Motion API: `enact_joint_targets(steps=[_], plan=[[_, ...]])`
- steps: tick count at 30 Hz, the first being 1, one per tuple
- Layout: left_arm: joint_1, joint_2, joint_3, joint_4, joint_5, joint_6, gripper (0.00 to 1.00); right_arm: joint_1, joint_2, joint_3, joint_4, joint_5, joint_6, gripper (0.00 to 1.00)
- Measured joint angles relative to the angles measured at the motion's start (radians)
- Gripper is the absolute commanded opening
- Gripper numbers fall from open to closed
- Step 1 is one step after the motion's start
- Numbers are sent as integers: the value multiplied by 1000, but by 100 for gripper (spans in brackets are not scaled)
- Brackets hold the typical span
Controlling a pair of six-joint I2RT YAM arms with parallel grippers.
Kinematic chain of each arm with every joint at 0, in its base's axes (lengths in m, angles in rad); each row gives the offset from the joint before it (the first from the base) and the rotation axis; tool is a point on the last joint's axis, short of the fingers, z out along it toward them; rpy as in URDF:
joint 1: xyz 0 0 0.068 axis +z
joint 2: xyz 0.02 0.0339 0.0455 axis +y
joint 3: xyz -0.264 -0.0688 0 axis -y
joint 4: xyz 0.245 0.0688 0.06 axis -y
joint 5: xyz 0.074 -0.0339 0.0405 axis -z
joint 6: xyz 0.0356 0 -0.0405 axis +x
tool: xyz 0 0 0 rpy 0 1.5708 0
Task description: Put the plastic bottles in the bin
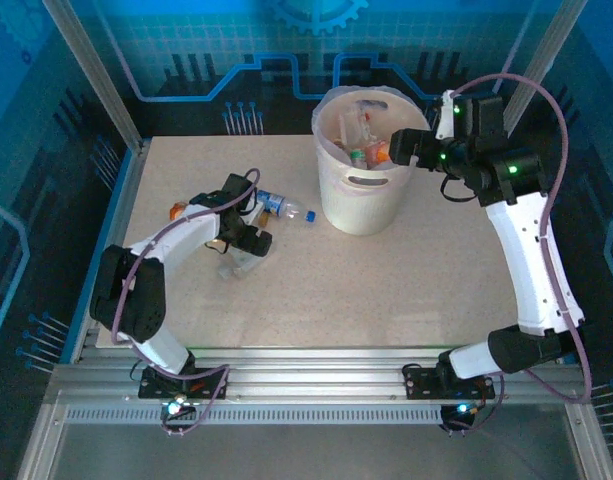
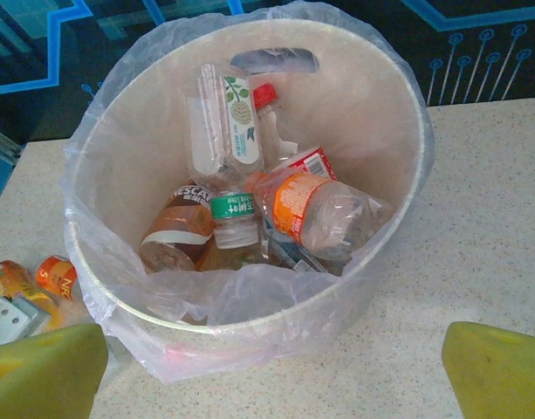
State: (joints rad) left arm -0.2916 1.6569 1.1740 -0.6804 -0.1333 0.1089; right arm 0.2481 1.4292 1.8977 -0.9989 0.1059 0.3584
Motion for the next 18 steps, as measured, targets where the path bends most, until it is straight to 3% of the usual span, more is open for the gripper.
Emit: enact_joint_targets(steps=[18], plan=[[11,49,15,-27,87,22,99,0,-3,-21,21,15,8,100]])
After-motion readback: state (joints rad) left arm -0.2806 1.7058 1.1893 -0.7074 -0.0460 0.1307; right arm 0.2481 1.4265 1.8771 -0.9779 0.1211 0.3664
